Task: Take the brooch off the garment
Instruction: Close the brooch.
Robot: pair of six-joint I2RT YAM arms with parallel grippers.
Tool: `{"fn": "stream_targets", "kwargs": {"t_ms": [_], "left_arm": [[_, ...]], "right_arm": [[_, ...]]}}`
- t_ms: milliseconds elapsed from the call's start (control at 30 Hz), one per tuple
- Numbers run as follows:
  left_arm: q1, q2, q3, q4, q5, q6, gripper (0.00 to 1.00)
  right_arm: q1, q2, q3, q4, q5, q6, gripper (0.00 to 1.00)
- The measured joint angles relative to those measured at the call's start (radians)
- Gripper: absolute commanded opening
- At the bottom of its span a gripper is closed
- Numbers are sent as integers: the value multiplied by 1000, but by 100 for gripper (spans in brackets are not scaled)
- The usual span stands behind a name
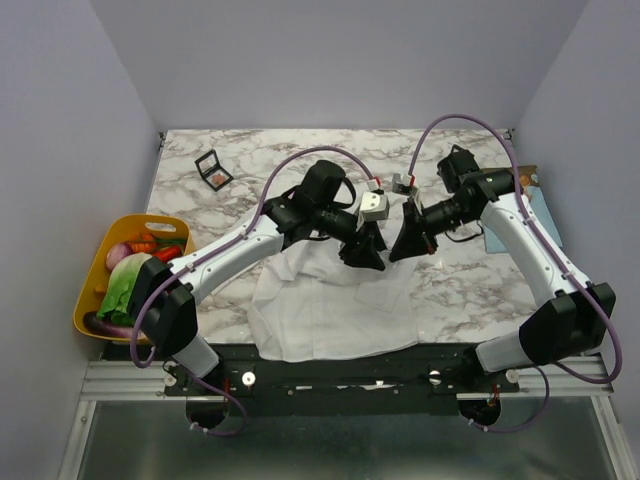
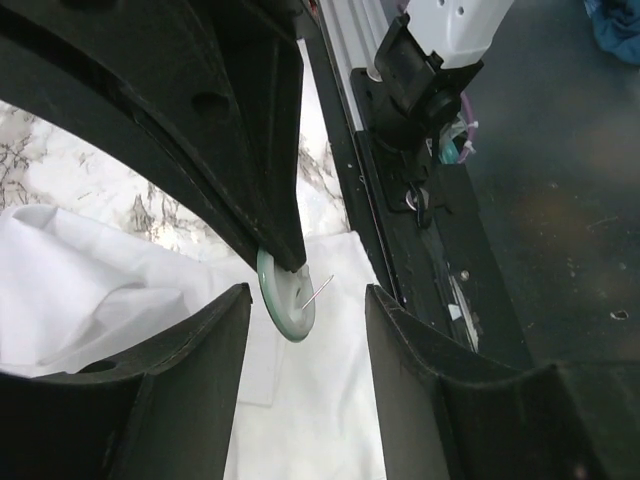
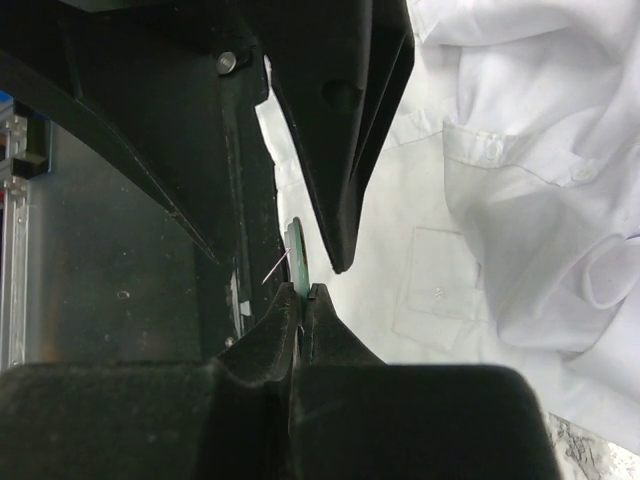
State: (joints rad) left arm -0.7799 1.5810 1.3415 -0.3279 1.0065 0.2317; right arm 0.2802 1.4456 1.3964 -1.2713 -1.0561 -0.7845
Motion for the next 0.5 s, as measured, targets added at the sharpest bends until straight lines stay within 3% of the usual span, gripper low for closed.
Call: {"fn": "stream_targets", "kwargs": {"t_ms": [167,500], "left_arm": [[-1,4,0,51,0,-43,50],[-2,12,0,64,0,-60,50]], "right_arm": [[0,0,-12,18,1,10,1],[0,0,-12,23,1,17,1]]}}
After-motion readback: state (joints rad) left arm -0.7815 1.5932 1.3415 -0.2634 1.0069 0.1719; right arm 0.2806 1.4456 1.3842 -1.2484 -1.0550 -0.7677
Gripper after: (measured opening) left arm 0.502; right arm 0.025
